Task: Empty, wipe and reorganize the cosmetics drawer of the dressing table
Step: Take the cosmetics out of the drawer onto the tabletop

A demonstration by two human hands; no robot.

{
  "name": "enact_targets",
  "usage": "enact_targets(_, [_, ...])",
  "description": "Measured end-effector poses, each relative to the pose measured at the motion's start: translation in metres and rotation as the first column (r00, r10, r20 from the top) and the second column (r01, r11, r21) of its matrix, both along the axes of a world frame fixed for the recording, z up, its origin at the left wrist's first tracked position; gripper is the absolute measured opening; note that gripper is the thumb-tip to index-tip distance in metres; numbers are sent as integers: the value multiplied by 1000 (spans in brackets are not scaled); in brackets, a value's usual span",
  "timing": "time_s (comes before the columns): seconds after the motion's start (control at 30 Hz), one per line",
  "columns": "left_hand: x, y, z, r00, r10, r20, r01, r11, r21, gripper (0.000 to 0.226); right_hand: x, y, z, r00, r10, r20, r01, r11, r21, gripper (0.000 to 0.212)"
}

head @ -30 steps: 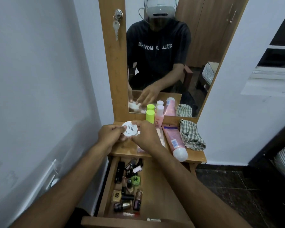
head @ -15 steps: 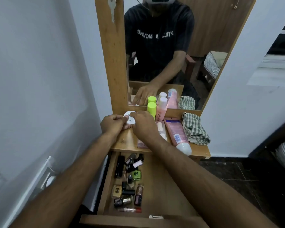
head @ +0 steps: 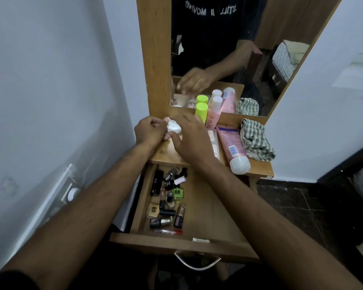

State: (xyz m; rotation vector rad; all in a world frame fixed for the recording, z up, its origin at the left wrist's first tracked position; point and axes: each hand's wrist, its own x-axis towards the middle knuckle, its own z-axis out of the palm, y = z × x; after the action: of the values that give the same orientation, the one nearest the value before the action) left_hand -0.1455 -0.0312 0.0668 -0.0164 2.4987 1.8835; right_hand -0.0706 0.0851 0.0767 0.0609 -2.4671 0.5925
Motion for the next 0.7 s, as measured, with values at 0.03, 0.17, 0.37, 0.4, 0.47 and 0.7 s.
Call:
enact_targets(0.03, [8,-2,2,1000,-22,-11,22,1000,6,16,18,-3,2,998,29,-50,-32,998,-52,36])
enact_targets(0.17, [50,-20,-9,985,-149,-86,145,988,-46,11,87,-2,-12,992,124,9,-121,977,-176,13])
enact_targets(0.37, [125,-50,-33,919,-345,-189,290,919,-268,25,129,16,-59,849,337,406,-310,941,-133,14])
enact_targets(0.4, [132,-54,-37,901,-391,-191,317,891,-325,29,130,17,-63,813,350,466,-332,935,-124,19])
enact_targets(0.47, [139,-60,-42,862,-459,-214,341,839,-424,33,128,17,-64,745,365,559,-356,926,-130,32])
enact_targets(0.7, [146,-68,-49,793,-582,-180,400,720,-567,36,127,7,-62,571,319,757,-457,889,-30,39])
